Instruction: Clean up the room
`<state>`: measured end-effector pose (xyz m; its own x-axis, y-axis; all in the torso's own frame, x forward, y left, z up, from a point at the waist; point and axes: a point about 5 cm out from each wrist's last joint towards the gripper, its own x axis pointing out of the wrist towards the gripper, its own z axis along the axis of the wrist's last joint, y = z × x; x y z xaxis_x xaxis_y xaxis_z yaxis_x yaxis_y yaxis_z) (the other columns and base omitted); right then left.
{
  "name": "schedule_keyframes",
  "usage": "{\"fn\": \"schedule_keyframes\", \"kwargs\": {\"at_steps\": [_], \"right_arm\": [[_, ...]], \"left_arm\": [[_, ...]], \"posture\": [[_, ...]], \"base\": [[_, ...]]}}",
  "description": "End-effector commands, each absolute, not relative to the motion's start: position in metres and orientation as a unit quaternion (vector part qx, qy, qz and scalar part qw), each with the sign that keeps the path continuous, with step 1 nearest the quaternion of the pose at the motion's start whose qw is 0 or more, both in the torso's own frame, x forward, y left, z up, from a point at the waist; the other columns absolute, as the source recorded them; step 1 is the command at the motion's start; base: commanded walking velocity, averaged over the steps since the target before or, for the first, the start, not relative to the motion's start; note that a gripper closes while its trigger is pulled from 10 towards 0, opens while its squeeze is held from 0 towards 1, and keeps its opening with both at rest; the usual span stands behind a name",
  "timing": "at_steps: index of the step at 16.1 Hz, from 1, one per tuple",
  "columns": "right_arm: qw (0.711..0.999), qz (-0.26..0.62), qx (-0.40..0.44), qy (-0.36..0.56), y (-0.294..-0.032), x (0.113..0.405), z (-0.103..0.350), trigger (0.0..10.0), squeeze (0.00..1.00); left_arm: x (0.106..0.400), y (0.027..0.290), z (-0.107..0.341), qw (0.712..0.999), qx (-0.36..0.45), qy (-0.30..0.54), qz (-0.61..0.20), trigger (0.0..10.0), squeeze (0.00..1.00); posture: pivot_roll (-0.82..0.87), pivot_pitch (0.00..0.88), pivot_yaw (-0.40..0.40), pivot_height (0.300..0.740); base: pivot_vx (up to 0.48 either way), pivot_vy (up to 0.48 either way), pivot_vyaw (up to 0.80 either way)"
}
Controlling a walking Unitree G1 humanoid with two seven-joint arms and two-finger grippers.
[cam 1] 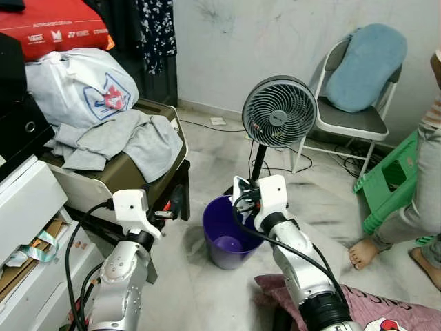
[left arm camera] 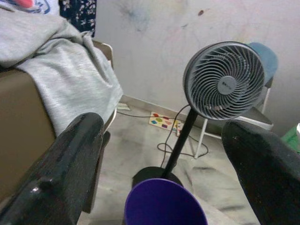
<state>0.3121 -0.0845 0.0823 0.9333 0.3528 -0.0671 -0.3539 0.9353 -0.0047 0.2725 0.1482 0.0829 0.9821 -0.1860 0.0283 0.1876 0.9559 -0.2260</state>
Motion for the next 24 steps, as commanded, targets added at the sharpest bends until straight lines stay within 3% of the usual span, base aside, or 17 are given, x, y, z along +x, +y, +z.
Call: {"fn": "schedule_keyframes", "kwargs": {"at_steps": [1,5,9,14,19,24], "right_arm": [[0.983,0.179,-0.014,0.028,-0.086,0.314,0.085,10.0,0.00],[0.986,0.160,-0.020,0.028,-0.095,0.312,0.084,10.0,0.00],[0.988,0.145,-0.041,0.020,-0.103,0.314,0.086,10.0,0.00],[0.991,0.132,-0.036,0.011,-0.102,0.314,0.090,10.0,0.00],[0.991,0.129,-0.040,0.008,-0.103,0.314,0.090,10.0,0.00],[0.992,0.124,-0.038,0.009,-0.101,0.315,0.090,10.0,0.00]], "left_arm": [[0.273,0.148,0.086,0.990,-0.108,-0.006,-0.091,10.0,0.00],[0.279,0.143,0.089,0.989,-0.106,-0.007,-0.105,10.0,0.00],[0.289,0.158,0.090,0.993,-0.086,-0.006,-0.082,10.0,0.00],[0.298,0.139,0.089,0.989,-0.091,-0.003,-0.114,10.0,0.00],[0.298,0.138,0.085,0.990,-0.085,0.009,-0.112,10.0,0.00],[0.299,0.136,0.084,0.989,-0.083,0.013,-0.119,10.0,0.00]], "posture": [[0.06,0.020,-0.077,0.740],[0.04,0.027,-0.067,0.740],[-0.01,0.031,-0.036,0.740],[-0.04,0.019,-0.003,0.740],[-0.03,0.019,0.000,0.740],[-0.03,0.026,-0.001,0.740]], "base": [[0.000,0.000,0.00],[0.000,0.000,0.00],[0.000,0.000,0.00],[0.000,0.000,0.00],[0.000,0.000,0.00],[0.000,0.000,0.64]]}}
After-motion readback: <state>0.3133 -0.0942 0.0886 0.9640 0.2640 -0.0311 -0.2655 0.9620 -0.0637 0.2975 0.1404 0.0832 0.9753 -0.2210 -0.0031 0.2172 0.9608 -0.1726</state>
